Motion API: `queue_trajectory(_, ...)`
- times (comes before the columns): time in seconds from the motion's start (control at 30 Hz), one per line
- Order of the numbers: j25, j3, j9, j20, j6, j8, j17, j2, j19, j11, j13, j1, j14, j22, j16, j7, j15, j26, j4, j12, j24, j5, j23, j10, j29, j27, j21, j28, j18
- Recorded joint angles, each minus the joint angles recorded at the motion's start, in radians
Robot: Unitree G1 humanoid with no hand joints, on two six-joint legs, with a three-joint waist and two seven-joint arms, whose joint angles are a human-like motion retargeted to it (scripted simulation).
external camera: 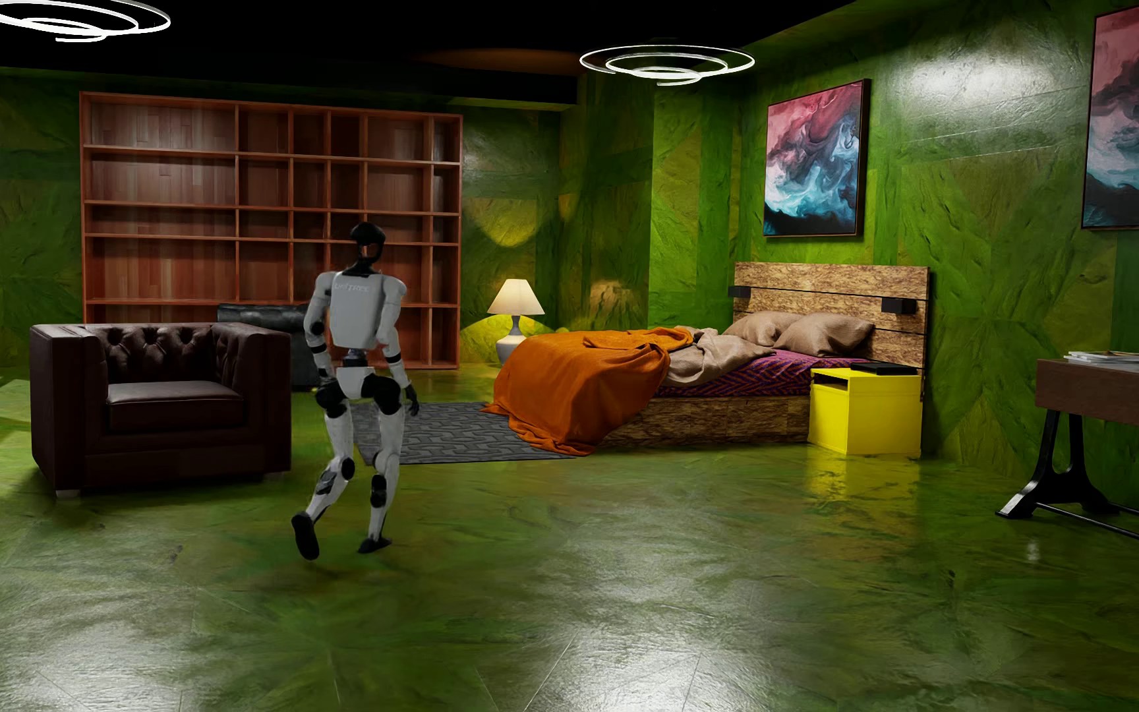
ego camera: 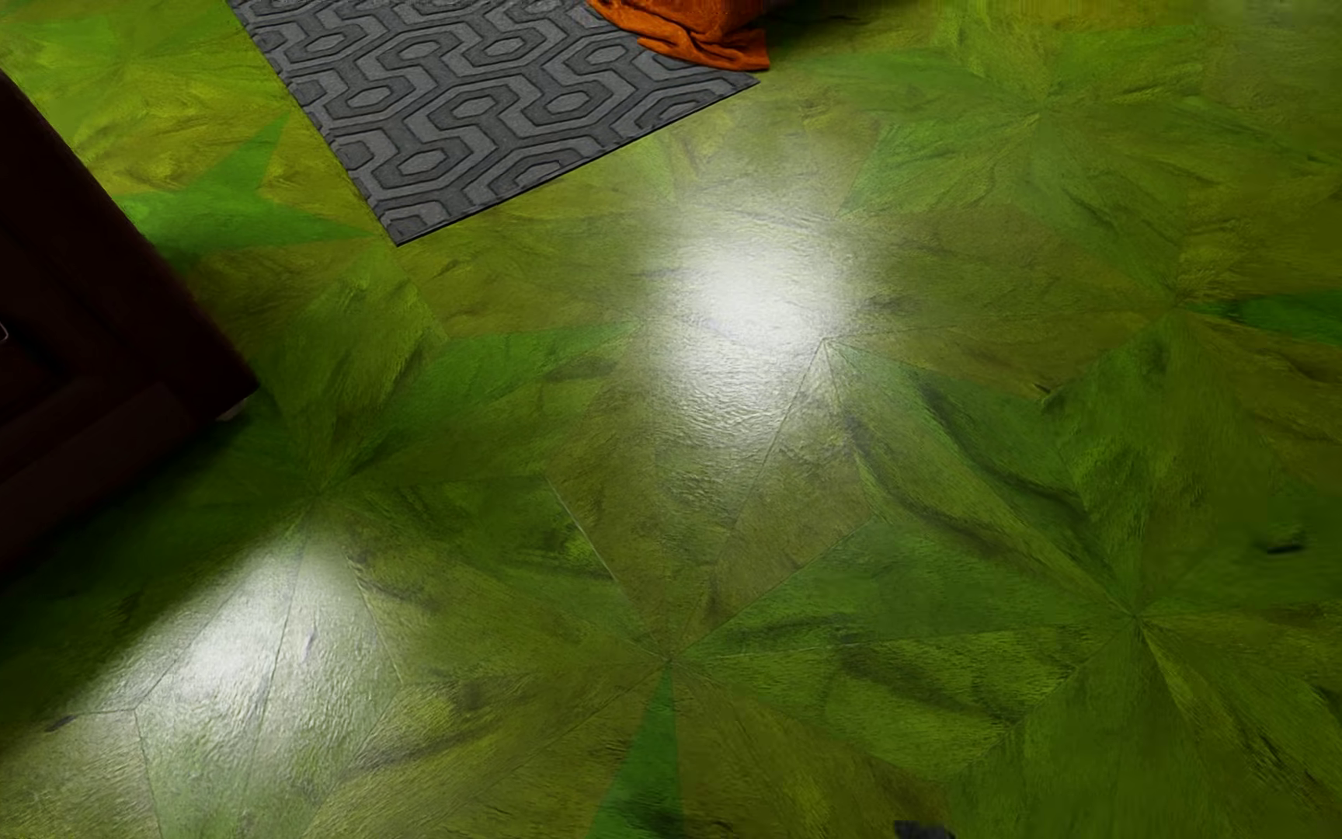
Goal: Go to the bed
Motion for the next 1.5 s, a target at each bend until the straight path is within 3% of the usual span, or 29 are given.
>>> queue_trajectory(0.1,-0.041,0.048,0.016,0.152,0.046,-0.009,-0.017,0.141,0.003,-0.023,-0.099,-0.207,-0.191,-0.138,0.029,-0.007,-0.07,0.065,0.135,0.147,-0.188,0.082,0.054,-0.007,0.0,-0.019,0.032,0.113,0.188)
queue_trajectory(0.13,-0.056,0.068,0.018,0.19,0.052,0.001,-0.018,0.18,-0.003,-0.023,-0.127,-0.252,-0.25,-0.154,0.004,-0.013,-0.09,0.102,0.142,0.182,-0.215,0.103,0.061,-0.094,0.004,-0.008,0.044,0.159,0.217)
queue_trajectory(0.17,-0.064,0.088,0.017,0.218,0.054,0.014,-0.022,0.22,-0.009,-0.029,-0.151,-0.282,-0.276,-0.163,-0.013,-0.029,-0.105,0.127,0.123,0.206,-0.226,0.118,0.065,-0.214,0.008,-0.002,0.053,0.189,0.211)
queue_trajectory(0.23,-0.066,0.121,0.011,0.225,0.045,0.035,-0.038,0.303,-0.024,-0.065,-0.185,-0.31,-0.224,-0.15,-0.032,-0.057,-0.121,0.148,0.075,0.22,-0.217,0.135,0.066,-0.514,0.007,-0.014,0.081,0.192,0.225)
queue_trajectory(0.3,-0.072,0.145,-0.001,0.211,0.03,0.053,-0.068,0.379,-0.041,-0.117,-0.216,-0.312,-0.093,-0.115,-0.046,0.037,-0.125,0.139,0.084,0.216,-0.19,0.146,0.062,-0.835,0.018,-0.034,0.129,0.151,0.228)
queue_trajectory(0.33,-0.077,0.155,-0.008,0.214,0.021,0.067,-0.083,0.418,-0.045,-0.139,-0.229,-0.297,-0.063,-0.099,-0.056,0.082,-0.128,0.135,0.079,0.216,-0.178,0.153,0.058,-0.986,0.027,-0.04,0.155,0.134,0.21)
queue_trajectory(0.37,-0.08,0.167,-0.014,0.225,0.01,0.085,-0.092,0.453,-0.046,-0.15,-0.239,-0.292,-0.068,-0.085,-0.067,0.076,-0.135,0.134,0.059,0.22,-0.17,0.159,0.055,-1.079,0.034,-0.042,0.177,0.127,0.165)
queue_trajectory(0.4,-0.079,0.178,-0.019,0.24,-0.002,0.108,-0.097,0.487,-0.043,-0.156,-0.245,-0.288,-0.088,-0.073,-0.079,0.049,-0.142,0.134,0.034,0.225,-0.164,0.165,0.055,-1.104,0.038,-0.041,0.194,0.126,0.155)
queue_trajectory(0.47,-0.07,0.198,-0.03,0.27,-0.034,0.165,-0.105,0.554,-0.024,-0.163,-0.246,-0.286,0.023,-0.042,-0.112,-0.061,-0.139,0.138,-0.042,0.235,-0.153,0.158,0.062,-1.023,0.045,-0.028,0.219,0.129,0.252)
queue_trajectory(0.5,-0.064,0.203,-0.035,0.287,-0.055,0.185,-0.106,0.582,-0.015,-0.152,-0.238,-0.281,0.083,-0.018,-0.129,-0.059,-0.113,0.143,-0.057,0.237,-0.146,0.146,0.072,-0.979,0.047,-0.018,0.228,0.13,0.285)
queue_trajectory(0.57,-0.058,0.211,-0.037,0.314,-0.107,0.214,-0.107,0.598,0.031,-0.076,-0.203,-0.266,0.054,0.047,-0.16,-0.015,-0.003,0.163,-0.083,0.214,-0.126,0.106,0.103,-0.883,0.056,0.017,0.24,0.121,0.318)
queue_trajectory(0.6,-0.062,0.214,-0.034,0.328,-0.135,0.246,-0.112,0.573,0.115,0.012,-0.186,-0.248,0.006,0.076,-0.173,0.01,0.094,0.17,-0.095,0.192,-0.114,0.083,0.119,-0.85,0.074,0.031,0.262,0.112,0.328)
queue_trajectory(0.63,-0.075,0.221,-0.03,0.342,-0.158,0.259,-0.13,0.526,0.157,0.136,-0.175,-0.228,-0.043,0.097,-0.187,0.04,0.192,0.17,-0.1,0.167,-0.104,0.069,0.131,-0.822,0.111,0.029,0.311,0.107,0.335)
queue_trajectory(0.67,-0.098,0.231,-0.025,0.355,-0.176,0.226,-0.164,0.463,0.159,0.295,-0.17,-0.204,-0.091,0.112,-0.201,0.074,0.301,0.165,-0.1,0.141,-0.094,0.046,0.13,-0.795,0.161,0.006,0.381,0.112,0.34)
queue_trajectory(0.73,-0.128,0.238,-0.01,0.36,-0.212,0.152,-0.262,0.305,0.159,0.614,-0.15,-0.153,-0.182,0.14,-0.227,0.139,0.456,0.141,-0.114,0.069,-0.066,-0.086,0.069,-0.743,0.242,-0.059,0.494,0.133,0.346)
queue_trajectory(0.77,-0.109,0.229,-0.001,0.348,-0.232,0.172,-0.288,0.223,0.159,0.737,-0.129,-0.121,-0.223,0.146,-0.236,0.161,0.406,0.134,-0.131,0.028,-0.046,-0.142,0.026,-0.724,0.244,-0.059,0.496,0.138,0.347)
queue_trajectory(0.83,-0.018,0.2,0.013,0.334,-0.264,0.235,-0.29,0.063,0.146,0.874,-0.056,-0.045,-0.295,0.167,-0.239,0.183,0.202,0.116,-0.172,-0.059,-0.006,-0.222,-0.05,-0.698,0.155,-0.006,0.409,0.156,0.348)
queue_trajectory(0.9,0.067,0.17,0.018,0.357,-0.278,0.246,-0.244,-0.065,0.069,0.82,-0.001,0.052,-0.338,0.149,-0.246,0.183,0.046,0.115,-0.2,-0.147,0.002,-0.263,-0.067,-0.722,0.033,0.056,0.305,0.176,0.348)
queue_trajectory(0.97,0.101,0.137,0.014,0.368,-0.274,0.233,-0.221,-0.152,0.032,0.605,0.022,0.14,-0.356,0.094,-0.24,0.161,-0.023,0.077,-0.215,-0.206,-0.009,-0.275,-0.052,-0.765,-0.002,0.092,0.248,0.201,0.346)
queue_trajectory(1.03,0.088,0.108,0.001,0.34,-0.258,0.192,-0.213,-0.189,0.0,0.277,0.019,0.212,-0.364,0.023,-0.217,0.13,0.027,0.027,-0.218,-0.257,-0.016,-0.273,-0.002,-0.808,0.025,0.104,0.242,0.219,0.342)
queue_trajectory(1.13,0.034,0.082,-0.025,0.279,-0.227,0.15,-0.196,-0.173,0.066,-0.23,0.007,0.335,-0.351,-0.075,-0.185,0.087,0.074,-0.021,-0.219,-0.288,-0.051,-0.235,0.081,-0.915,0.09,0.117,0.243,0.227,0.339)
queue_trajectory(1.17,0.021,0.077,-0.032,0.256,-0.218,0.169,-0.185,-0.18,0.145,-0.257,0.007,0.378,-0.349,-0.101,-0.176,0.075,0.078,-0.027,-0.22,-0.285,-0.061,-0.223,0.098,-0.934,0.102,0.118,0.234,0.222,0.336)
queue_trajectory(1.23,0.008,0.067,-0.045,0.217,-0.193,0.196,-0.149,-0.202,0.012,-0.154,0.009,0.45,-0.329,-0.14,-0.159,0.067,0.227,-0.028,-0.204,-0.253,-0.078,-0.189,0.117,-0.955,0.107,0.112,0.207,0.223,0.339)
queue_trajectory(1.27,0.001,0.062,-0.051,0.207,-0.175,0.195,-0.133,-0.197,-0.029,-0.088,0.011,0.478,-0.297,-0.135,-0.16,0.073,0.276,-0.023,-0.192,-0.223,-0.082,-0.176,0.124,-0.939,0.105,0.11,0.193,0.25,0.34)
queue_trajectory(1.33,-0.012,0.044,-0.06,0.202,-0.131,0.176,-0.098,-0.179,-0.081,-0.002,0.011,0.485,-0.155,-0.042,-0.184,0.086,0.222,0.037,-0.155,-0.158,-0.07,-0.146,0.127,-0.864,0.096,0.117,0.152,0.309,0.337)
queue_trajectory(1.4,0.001,0.022,-0.06,0.159,-0.091,0.129,-0.053,-0.117,-0.1,-0.006,0.014,0.4,0.037,0.132,-0.212,0.083,0.154,0.117,-0.104,-0.145,-0.049,-0.127,0.101,-0.667,0.074,0.109,0.084,0.23,0.242)
queue_trajectory(1.43,0.01,0.013,-0.057,0.104,-0.075,0.097,-0.03,-0.083,-0.105,-0.009,0.0,0.329,0.124,0.198,-0.203,0.094,0.123,0.131,-0.064,-0.152,-0.009,-0.119,0.083,-0.517,0.079,0.104,0.057,0.136,0.132)
queue_trajectory(1.47,0.013,0.008,-0.052,0.043,-0.059,0.062,-0.012,-0.05,-0.111,-0.008,-0.009,0.249,0.185,0.228,-0.177,0.114,0.091,0.133,-0.011,-0.163,0.044,-0.107,0.07,-0.36,0.082,0.088,0.046,0.067,0.064)
queue_trajectory(1.5,0.002,0.007,-0.047,0.009,-0.043,0.029,-0.004,-0.01,-0.118,-0.011,-0.025,0.17,0.194,0.211,-0.147,0.126,0.061,0.146,0.041,-0.163,0.082,-0.091,0.066,-0.22,0.083,0.075,0.048,0.062,0.043)
